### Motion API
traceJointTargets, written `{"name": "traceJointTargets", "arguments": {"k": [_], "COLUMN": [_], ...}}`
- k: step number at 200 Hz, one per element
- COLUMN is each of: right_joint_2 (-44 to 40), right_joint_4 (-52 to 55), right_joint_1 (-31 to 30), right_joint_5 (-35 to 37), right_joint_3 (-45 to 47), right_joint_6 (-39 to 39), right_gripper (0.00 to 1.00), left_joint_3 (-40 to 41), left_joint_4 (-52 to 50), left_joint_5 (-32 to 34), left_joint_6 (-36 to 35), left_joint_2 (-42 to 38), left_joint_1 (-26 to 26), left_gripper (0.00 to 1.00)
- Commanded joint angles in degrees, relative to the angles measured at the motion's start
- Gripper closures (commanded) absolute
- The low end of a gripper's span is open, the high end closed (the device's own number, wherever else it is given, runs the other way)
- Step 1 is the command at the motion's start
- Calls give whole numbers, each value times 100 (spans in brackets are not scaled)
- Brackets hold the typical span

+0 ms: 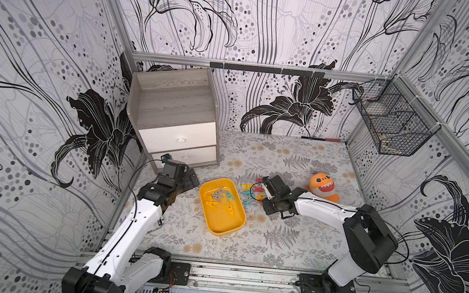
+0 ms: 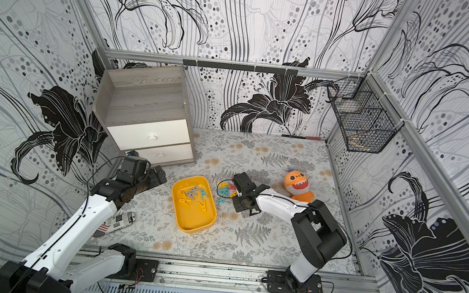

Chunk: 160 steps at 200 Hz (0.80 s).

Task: Put the clothespins into the storage box
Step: Pick up the clothespin from the center of the board.

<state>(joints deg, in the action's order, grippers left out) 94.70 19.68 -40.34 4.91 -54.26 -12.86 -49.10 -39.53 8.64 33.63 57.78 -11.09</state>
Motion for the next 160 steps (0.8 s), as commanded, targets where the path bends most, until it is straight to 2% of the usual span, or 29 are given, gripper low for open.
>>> {"name": "traceJointTargets", "arguments": {"k": [1,37,70,96,130,160], "right_joint_2": [313,582,609,285,-390,-723], "right_joint_4": [-81,-195,-246,-110,261,258], "right_joint_1": [26,26,26,26,26,-67], "right_joint_5": [-74,-161,-181,-196,-61,-402], "right_joint_3": [-114,-208,-234,-251,-410,-693], "right_joint_6": [-67,-85,-119,-85,-70,-109], "right_gripper": [76,78,89,94,95,95], "left_joint_3": [50,123,173,107,96,173], "left_joint_4": [147,178,200,183,223,312], "left_joint_5": [6,106,173,217,209,190], "left_joint_6": [-8,106,161,162,180,247], "left_joint_2": [-67,-31,-12,4,49,110], "left_joint_1": [-82,-338,-444,-455,-455,-602], "left_gripper": [3,3,3,3,3,3]}}
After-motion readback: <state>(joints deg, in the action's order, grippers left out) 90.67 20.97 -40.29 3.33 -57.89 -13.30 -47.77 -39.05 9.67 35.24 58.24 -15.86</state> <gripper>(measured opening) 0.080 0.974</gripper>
